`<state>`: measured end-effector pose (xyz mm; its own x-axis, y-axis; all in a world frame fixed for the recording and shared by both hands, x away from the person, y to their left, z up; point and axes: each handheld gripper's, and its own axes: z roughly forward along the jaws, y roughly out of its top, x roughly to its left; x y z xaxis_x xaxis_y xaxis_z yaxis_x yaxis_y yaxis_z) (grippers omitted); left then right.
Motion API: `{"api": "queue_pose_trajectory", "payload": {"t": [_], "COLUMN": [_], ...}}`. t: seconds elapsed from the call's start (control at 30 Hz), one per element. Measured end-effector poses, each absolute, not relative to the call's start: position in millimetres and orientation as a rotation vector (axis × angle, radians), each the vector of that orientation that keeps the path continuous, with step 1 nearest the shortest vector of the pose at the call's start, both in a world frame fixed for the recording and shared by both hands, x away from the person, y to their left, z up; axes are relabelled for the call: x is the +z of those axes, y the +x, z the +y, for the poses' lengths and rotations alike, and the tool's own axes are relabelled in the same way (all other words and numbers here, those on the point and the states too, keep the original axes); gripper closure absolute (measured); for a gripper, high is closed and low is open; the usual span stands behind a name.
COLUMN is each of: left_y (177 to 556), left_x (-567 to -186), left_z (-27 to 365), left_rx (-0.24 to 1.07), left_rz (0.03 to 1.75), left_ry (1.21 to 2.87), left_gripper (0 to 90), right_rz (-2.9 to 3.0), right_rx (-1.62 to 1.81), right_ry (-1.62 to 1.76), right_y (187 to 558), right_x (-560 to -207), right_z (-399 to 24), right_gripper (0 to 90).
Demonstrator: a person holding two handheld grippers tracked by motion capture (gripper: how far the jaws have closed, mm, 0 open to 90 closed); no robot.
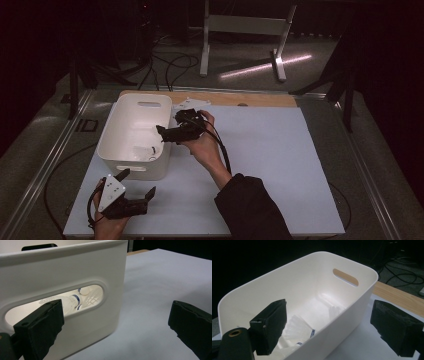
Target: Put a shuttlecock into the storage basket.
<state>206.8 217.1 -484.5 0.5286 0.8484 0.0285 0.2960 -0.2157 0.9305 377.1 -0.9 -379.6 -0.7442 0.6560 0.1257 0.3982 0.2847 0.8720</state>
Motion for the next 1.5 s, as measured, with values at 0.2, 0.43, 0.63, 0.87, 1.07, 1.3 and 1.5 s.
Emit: {"api": "queue_pose_trajectory", "payload": {"t": [0.2, 0.43, 0.63, 0.87, 1.07, 1.3, 1.5], "left_y": [207, 207, 207, 207, 207, 207, 207], "left_x": [-485, -485, -485, -485, -485, -485, -485], "left_z": [217, 217, 217, 217, 217, 217, 217], "left_rx": [0.691, 0.69, 0.691, 0.691, 0.692, 0.693, 0.694], "left_rz": [0.959, 0.961, 0.961, 0.963, 0.965, 0.966, 0.969], "left_ry": [1.766, 1.765, 1.764, 1.764, 1.765, 1.766, 1.766], "left_gripper": [0.6, 0.6, 0.6, 0.6, 0.6, 0.6, 0.6], "right_rz": [2.299, 2.282, 2.266, 2.251, 2.234, 2.208, 2.189], "right_rx": [1.426, 1.416, 1.403, 1.393, 1.368, 1.358, 1.344], "right_ry": [0.978, 0.994, 0.998, 1.008, 1.006, 1.027, 1.051], "right_y": [376, 372, 368, 362, 356, 350, 345], "right_x": [-383, -385, -388, -390, -391, -393, -400], "right_z": [-6, -14, -24, -37, -50, -66, -86], "right_gripper": [12.5, 11.7, 11.6, 11.2, 11.0, 10.7, 9.9]}}
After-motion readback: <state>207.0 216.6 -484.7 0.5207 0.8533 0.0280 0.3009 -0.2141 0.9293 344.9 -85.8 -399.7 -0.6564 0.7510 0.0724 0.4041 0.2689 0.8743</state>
